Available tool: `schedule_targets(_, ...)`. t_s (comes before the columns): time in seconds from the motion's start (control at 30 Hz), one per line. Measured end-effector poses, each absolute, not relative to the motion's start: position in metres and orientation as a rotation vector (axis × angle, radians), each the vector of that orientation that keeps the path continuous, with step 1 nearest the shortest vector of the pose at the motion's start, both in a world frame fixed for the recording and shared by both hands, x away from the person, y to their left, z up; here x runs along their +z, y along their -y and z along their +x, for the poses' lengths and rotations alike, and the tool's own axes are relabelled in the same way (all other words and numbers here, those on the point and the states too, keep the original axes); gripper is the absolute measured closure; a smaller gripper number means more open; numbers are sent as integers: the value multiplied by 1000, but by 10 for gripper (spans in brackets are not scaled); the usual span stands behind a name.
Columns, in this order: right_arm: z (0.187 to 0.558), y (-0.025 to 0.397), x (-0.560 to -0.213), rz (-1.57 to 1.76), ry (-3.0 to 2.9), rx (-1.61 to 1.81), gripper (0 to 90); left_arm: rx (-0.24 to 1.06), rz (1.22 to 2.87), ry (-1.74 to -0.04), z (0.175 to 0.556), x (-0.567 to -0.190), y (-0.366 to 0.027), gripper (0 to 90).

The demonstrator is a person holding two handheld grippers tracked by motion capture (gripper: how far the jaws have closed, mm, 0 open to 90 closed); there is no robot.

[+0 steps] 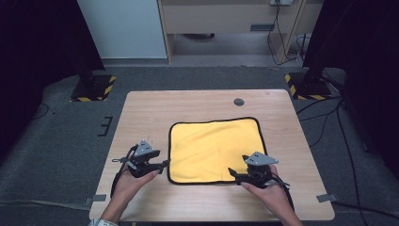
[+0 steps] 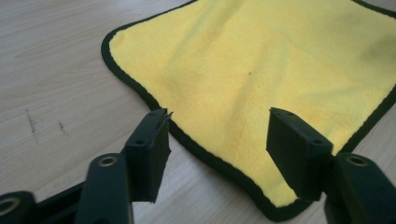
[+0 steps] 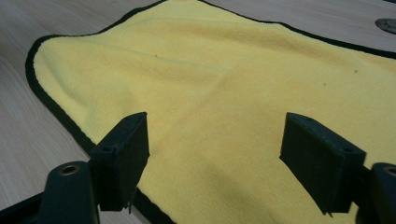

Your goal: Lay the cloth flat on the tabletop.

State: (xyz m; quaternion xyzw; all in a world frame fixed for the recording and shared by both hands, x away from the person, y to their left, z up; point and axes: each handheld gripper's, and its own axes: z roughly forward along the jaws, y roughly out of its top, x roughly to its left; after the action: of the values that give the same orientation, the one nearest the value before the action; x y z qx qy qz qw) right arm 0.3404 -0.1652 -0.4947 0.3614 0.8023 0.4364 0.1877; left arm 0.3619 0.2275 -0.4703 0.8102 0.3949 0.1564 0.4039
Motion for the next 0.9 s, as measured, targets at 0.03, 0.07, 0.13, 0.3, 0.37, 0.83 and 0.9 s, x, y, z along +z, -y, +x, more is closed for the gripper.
schedule_targets(0.03, 341, 163, -494, 1018, -2258, 1231, 212, 406, 2043, -993, 364, -469, -227, 343)
schedule_targets(0.07, 342, 161, -494, 1016, -2258, 1238, 208, 406, 2041, -989, 366, -468, -227, 332)
schedule_targets(0.13, 344, 158, -493, 1009, -2264, 1246, 190, 411, 2032, -989, 370, -466, -226, 296)
schedule_targets(0.3, 347, 143, -489, 984, -2284, 1270, 165, 423, 2030, -988, 380, -461, -225, 198)
schedule_targets(0.37, 348, 137, -488, 973, -2288, 1277, 158, 423, 2023, -993, 383, -459, -224, 166)
schedule_targets(0.83, 351, 95, -481, 913, -2346, 1334, 103, 423, 2008, -994, 405, -442, -222, 83)
schedule_targets(0.9, 353, 88, -479, 905, -2348, 1342, 105, 413, 2013, -985, 408, -440, -221, 81)
